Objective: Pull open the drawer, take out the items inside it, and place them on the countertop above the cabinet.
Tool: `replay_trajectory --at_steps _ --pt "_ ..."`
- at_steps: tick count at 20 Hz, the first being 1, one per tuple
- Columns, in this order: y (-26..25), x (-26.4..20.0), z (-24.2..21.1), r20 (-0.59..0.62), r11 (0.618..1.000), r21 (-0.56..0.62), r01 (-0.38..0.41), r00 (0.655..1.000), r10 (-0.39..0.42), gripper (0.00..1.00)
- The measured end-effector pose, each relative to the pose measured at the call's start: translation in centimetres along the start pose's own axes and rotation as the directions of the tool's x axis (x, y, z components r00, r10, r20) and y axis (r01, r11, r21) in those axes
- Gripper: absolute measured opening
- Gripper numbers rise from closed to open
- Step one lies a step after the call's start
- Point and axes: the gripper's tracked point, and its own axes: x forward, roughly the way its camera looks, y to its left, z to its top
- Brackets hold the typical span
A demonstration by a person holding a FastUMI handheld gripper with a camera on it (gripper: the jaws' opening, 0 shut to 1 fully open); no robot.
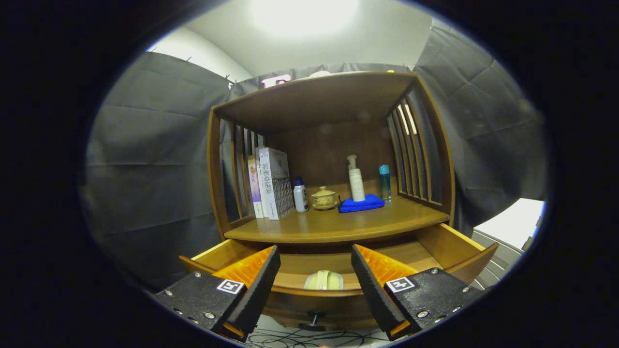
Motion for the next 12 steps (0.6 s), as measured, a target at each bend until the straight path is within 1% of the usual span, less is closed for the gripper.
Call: replay_trajectory --at_steps 2,5,9,12 --pt "0.0 2.0 -0.5 -0.083 1.000 0.009 -0.015 0.996 0.016 0.91" --pt "-0.8 4.6 -2.0 -0.200 1.000 -0.008 -0.017 0.980 0.015 0.91" --pt "-1.3 6.3 -5.1 -0.338 0.998 -0.054 -0.028 0.941 0.008 0.91" --pt "-1.3 7.3 -7.7 -0.434 0.999 -0.041 -0.035 0.901 0.014 0.91"
